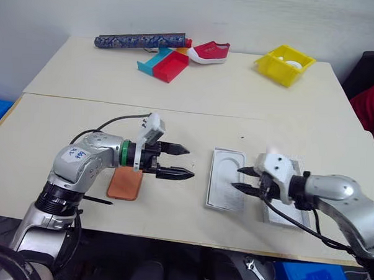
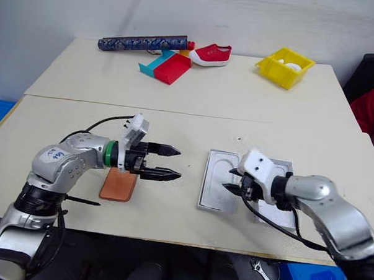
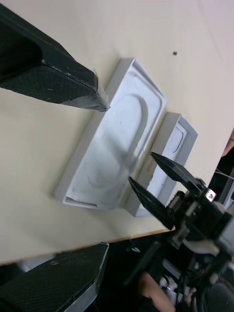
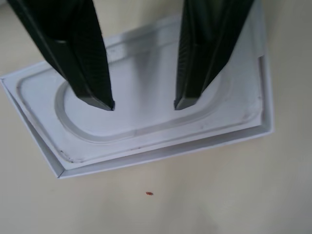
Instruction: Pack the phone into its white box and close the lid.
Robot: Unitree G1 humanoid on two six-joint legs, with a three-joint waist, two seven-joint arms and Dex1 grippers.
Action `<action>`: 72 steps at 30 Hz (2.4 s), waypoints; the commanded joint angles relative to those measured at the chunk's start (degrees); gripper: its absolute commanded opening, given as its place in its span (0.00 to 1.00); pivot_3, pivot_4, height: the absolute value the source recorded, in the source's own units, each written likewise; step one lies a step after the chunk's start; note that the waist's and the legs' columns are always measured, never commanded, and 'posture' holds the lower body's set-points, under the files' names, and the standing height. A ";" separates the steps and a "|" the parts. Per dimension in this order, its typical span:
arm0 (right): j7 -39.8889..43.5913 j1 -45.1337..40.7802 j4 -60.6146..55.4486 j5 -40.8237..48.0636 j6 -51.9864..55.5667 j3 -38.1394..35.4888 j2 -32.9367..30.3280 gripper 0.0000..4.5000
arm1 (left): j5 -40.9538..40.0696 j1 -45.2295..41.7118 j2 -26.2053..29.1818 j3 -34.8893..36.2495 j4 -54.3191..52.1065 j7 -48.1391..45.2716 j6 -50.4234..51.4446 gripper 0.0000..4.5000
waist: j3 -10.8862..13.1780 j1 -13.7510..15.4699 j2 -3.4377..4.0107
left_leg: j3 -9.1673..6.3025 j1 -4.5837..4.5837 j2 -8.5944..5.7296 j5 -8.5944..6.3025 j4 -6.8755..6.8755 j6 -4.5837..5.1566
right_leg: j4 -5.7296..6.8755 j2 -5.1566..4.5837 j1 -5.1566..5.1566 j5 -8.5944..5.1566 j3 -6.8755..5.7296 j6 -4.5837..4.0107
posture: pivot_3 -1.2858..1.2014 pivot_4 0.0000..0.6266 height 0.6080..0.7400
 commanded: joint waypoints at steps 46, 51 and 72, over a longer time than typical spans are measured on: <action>7.44 -16.41 14.03 -15.52 -6.58 7.76 12.58 0.01 | 3.90 4.00 2.60 6.42 4.62 -4.03 0.91 1.00 | 0.03 -1.75 0.04 | -0.02 -0.17 -0.14 0.04 0.05 0.26 | 0.24 -0.18 -0.08 0.06 -0.35 0.11 | 0.52 0.24 1.00; 10.59 -20.40 11.35 -11.02 -3.07 11.04 18.97 0.01 | -0.27 8.88 14.23 13.57 10.94 -10.26 9.73 1.00 | 0.05 -2.94 0.08 | 0.00 -0.18 -0.01 0.06 0.01 0.17 | 0.40 -0.10 -0.26 0.04 -0.38 0.08 | 0.52 0.24 1.00; 13.78 -28.66 38.04 -26.62 -23.50 28.49 35.44 0.01 | 2.95 11.09 23.04 5.73 17.45 -7.67 35.03 1.00 | -0.13 -3.04 0.05 | -0.04 -0.37 -0.56 0.06 0.05 0.42 | 1.19 -0.37 -0.77 0.04 -0.64 0.05 | 0.52 0.24 1.00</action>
